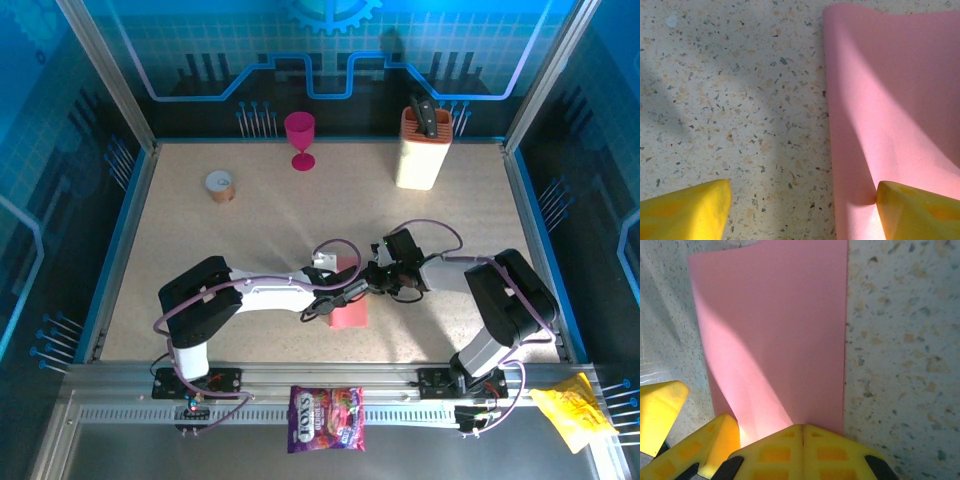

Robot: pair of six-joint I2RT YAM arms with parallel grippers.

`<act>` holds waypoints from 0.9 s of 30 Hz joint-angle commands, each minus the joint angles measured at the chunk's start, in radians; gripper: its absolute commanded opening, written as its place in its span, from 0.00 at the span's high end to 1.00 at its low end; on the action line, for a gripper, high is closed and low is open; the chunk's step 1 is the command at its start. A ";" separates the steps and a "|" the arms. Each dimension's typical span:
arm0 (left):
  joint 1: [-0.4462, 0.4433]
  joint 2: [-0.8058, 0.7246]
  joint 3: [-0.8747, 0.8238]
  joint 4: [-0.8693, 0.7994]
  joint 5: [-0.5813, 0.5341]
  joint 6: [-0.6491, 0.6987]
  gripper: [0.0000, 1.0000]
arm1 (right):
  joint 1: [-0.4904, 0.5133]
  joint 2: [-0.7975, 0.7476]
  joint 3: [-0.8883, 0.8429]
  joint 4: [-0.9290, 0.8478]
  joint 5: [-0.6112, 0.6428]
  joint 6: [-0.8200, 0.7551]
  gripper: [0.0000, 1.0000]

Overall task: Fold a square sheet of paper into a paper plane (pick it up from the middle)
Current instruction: Hold the square sheet of paper at the center of the table.

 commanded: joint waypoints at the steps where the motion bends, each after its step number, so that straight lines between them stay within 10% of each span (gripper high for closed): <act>1: -0.005 -0.005 0.028 -0.024 -0.023 -0.010 0.21 | 0.014 0.023 0.021 -0.072 0.060 -0.037 1.00; 11: 0.101 -0.230 -0.097 0.141 0.140 0.097 0.20 | 0.014 0.049 0.012 -0.075 0.074 -0.043 1.00; 21: 0.167 -0.294 -0.259 0.520 0.508 0.232 0.92 | 0.018 0.073 0.011 -0.071 0.082 -0.041 1.00; 27: 0.168 -0.252 -0.279 0.582 0.555 0.225 0.97 | 0.019 0.078 0.008 -0.067 0.083 -0.039 1.00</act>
